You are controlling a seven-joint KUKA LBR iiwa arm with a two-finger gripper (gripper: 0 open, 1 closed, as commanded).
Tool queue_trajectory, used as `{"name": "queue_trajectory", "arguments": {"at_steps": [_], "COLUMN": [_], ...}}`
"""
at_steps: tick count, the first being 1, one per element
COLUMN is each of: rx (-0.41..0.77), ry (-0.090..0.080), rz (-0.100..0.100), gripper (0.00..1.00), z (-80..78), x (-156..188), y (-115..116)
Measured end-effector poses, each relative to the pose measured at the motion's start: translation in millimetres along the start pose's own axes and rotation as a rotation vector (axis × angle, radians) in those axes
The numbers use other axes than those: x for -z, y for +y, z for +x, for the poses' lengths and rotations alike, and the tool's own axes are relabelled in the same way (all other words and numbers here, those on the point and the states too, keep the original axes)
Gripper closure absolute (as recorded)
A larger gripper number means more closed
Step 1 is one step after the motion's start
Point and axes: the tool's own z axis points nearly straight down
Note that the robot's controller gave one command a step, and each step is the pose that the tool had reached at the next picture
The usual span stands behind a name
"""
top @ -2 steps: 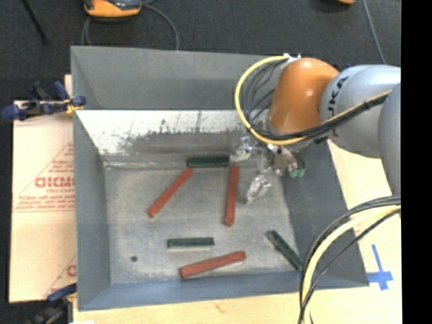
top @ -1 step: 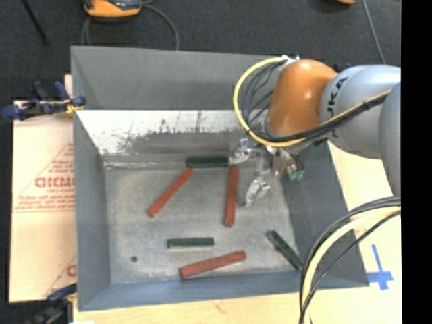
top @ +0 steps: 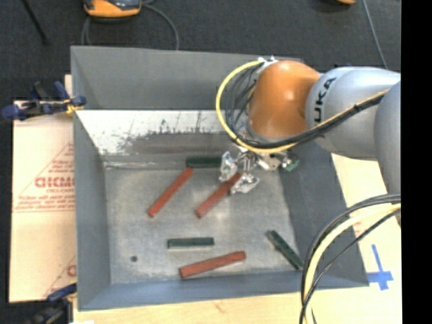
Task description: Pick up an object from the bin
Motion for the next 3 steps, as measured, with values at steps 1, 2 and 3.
{"name": "queue_trajectory", "arguments": {"at_steps": [1,2,3], "rx": [-0.001,-0.039,0.006], "ry": [-0.001,0.0,-0.002], "rz": [0.0,-0.007,-0.005], "gripper": [1.0,1.0,1.0], "z": [-0.1,5.9,-12.6], "x": [0.0,38.9,145.5], "y": [0.0,-0.6,26.0]}}
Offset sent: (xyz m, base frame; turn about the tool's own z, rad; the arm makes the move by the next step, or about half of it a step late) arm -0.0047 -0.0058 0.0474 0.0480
